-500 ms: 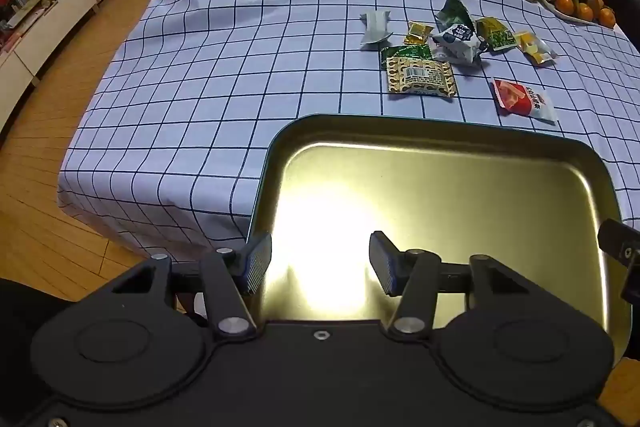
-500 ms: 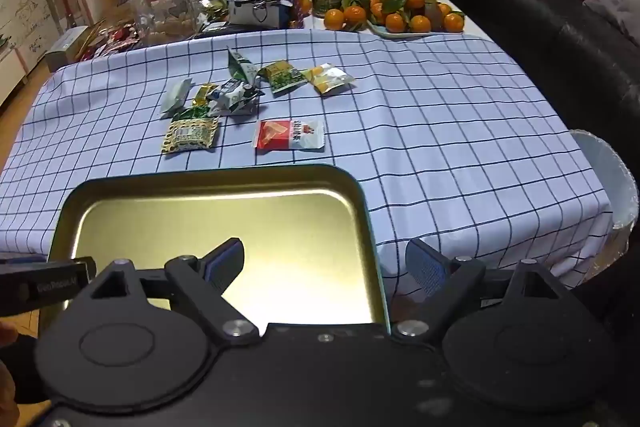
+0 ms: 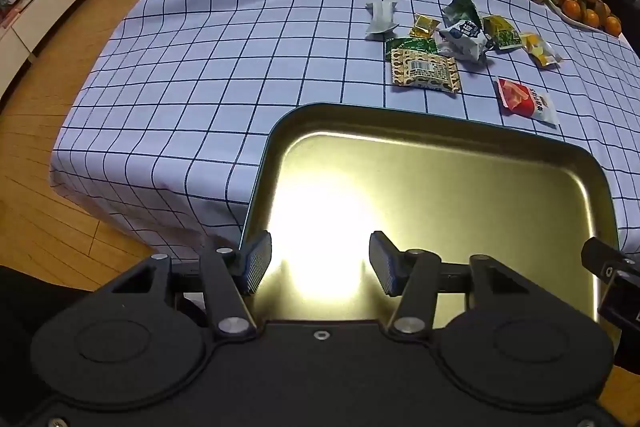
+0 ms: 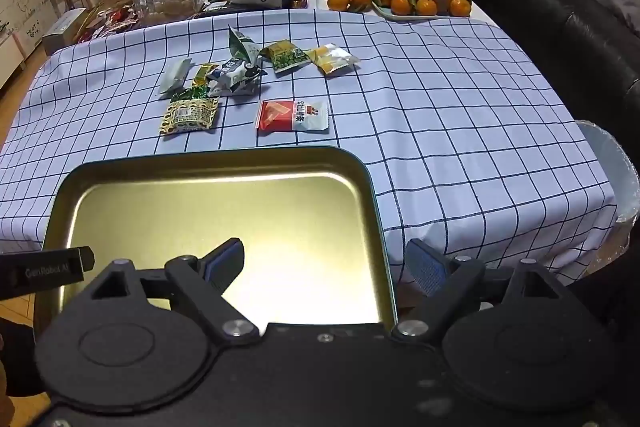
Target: Organize snacks
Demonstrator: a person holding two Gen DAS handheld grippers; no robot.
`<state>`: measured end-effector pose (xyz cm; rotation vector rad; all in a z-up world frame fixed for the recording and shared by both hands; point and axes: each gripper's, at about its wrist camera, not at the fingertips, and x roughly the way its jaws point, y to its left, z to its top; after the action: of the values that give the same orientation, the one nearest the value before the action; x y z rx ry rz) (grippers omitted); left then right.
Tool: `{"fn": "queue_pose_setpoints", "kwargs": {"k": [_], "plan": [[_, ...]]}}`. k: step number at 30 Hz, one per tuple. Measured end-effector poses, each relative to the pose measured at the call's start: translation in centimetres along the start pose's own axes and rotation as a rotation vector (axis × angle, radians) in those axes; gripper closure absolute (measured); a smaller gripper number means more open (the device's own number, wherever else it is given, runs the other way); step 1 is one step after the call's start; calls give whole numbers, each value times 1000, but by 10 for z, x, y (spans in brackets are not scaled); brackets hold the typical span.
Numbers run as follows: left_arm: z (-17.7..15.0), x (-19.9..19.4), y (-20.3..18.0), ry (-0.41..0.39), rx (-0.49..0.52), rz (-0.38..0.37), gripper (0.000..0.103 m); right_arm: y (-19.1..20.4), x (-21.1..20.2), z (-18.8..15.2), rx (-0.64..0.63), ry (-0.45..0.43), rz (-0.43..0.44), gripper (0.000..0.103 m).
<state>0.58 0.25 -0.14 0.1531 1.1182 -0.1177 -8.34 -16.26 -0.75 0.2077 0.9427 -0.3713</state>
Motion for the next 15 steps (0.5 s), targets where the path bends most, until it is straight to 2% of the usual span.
{"fn": "queue_pose_setpoints", "kwargs": {"k": [15], "plan": [[-2,0,-1,9,26,-14,44,1,2,0,1,21,4,11]]}}
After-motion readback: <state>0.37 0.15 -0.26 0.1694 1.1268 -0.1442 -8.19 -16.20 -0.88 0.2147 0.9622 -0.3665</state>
